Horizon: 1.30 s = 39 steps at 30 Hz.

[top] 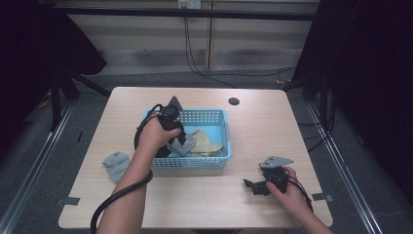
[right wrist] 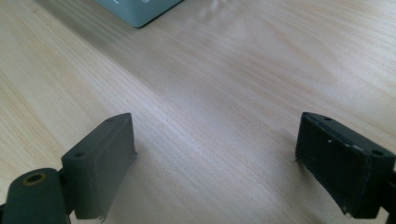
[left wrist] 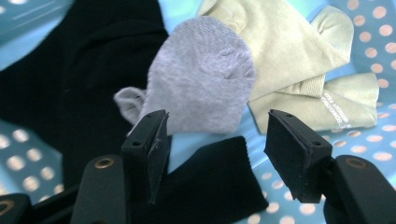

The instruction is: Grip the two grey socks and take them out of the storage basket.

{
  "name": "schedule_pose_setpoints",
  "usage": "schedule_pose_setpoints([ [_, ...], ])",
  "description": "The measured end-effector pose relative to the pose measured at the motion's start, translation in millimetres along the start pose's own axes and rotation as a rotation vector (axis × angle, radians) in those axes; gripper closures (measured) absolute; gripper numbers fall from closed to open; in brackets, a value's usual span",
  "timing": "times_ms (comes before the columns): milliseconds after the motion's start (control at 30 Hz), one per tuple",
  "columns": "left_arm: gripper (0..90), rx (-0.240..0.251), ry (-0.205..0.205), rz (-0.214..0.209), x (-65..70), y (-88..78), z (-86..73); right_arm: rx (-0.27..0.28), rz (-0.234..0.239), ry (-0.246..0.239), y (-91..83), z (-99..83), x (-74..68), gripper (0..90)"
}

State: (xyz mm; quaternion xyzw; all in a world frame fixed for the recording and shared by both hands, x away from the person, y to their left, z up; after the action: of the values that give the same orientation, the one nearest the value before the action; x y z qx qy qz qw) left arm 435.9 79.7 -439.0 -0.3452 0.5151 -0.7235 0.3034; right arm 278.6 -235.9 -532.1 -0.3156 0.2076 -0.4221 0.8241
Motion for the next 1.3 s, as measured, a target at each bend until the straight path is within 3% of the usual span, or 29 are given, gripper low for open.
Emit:
schedule_pose_setpoints([
  [467, 37.9, -0.009, -0.004, -0.006, 6.9, 26.5, 9.2, -0.002, 0.001, 0.005, -0.2, -0.1, -0.4, 11.3],
  [633, 37.4, -0.018, -0.003, 0.011, 5.9, 34.9, 9.0, 0.001, 0.001, -0.003, 0.0, -0.1, 0.1, 11.3],
  [1067, 32.7, 0.014, -0.013, 0.038, -6.6, 19.0, 7.7, -0.001, 0.004, -0.004, -0.1, -0.1, -0.3, 11.3],
  [1300, 30.6, 0.023, -0.017, 0.072, -12.0, 25.5, 4.9, -0.001, 0.004, -0.002, -0.1, -0.1, -0.5, 11.3],
])
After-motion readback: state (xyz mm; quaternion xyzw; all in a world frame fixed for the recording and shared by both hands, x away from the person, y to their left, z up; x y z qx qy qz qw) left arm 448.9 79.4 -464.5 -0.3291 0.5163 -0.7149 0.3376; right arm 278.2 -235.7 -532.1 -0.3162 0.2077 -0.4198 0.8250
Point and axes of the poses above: each handheld gripper's, and its own axes: y roughly forward along the jaws, z roughly out of its top, x roughly to its right, the point moved 3 cm from there along y, roughly forward along the jaws, and after that the axes turned 4 degrees about y, right-handed, at the moved point
